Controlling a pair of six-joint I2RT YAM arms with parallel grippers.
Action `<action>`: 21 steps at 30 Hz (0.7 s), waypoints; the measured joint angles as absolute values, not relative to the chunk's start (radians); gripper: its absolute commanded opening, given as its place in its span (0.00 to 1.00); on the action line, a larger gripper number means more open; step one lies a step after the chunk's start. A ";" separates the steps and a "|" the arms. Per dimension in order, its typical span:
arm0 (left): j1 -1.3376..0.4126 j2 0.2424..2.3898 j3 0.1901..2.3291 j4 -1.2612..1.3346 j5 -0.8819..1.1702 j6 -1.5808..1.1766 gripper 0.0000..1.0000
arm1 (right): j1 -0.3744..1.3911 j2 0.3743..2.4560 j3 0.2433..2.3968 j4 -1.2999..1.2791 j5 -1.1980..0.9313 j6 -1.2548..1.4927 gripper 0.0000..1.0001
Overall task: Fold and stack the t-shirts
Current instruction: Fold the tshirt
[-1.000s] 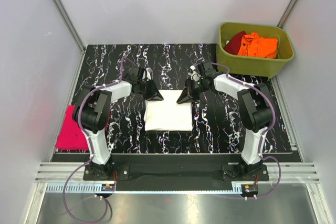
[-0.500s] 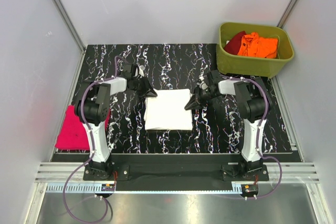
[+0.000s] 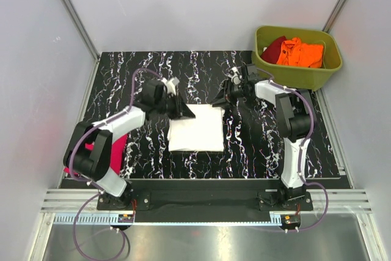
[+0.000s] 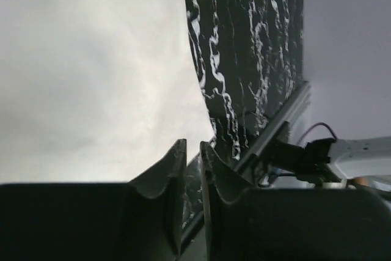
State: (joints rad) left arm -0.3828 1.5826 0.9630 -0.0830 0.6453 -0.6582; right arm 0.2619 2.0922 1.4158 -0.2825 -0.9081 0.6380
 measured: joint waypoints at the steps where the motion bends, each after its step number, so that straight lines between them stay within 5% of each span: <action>1: -0.402 1.579 0.903 -0.017 0.658 -0.695 0.16 | 0.262 2.116 1.437 -0.271 -0.910 0.646 0.29; 9: -0.468 1.621 0.544 0.213 0.668 -0.882 0.10 | 0.262 2.284 1.486 -0.257 -0.922 0.636 0.26; 17: -0.476 1.474 0.514 0.184 0.643 -0.883 0.25 | 0.261 2.283 1.537 -0.424 -0.894 0.498 0.30; 21: -0.476 1.323 0.574 0.049 0.603 -0.846 0.28 | 0.263 2.222 1.565 -0.567 -0.790 0.416 0.42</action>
State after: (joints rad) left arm -0.4759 1.3228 0.5743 0.0486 0.6029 -0.8463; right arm 0.2630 2.2223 1.5654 -0.5671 -0.7902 0.4164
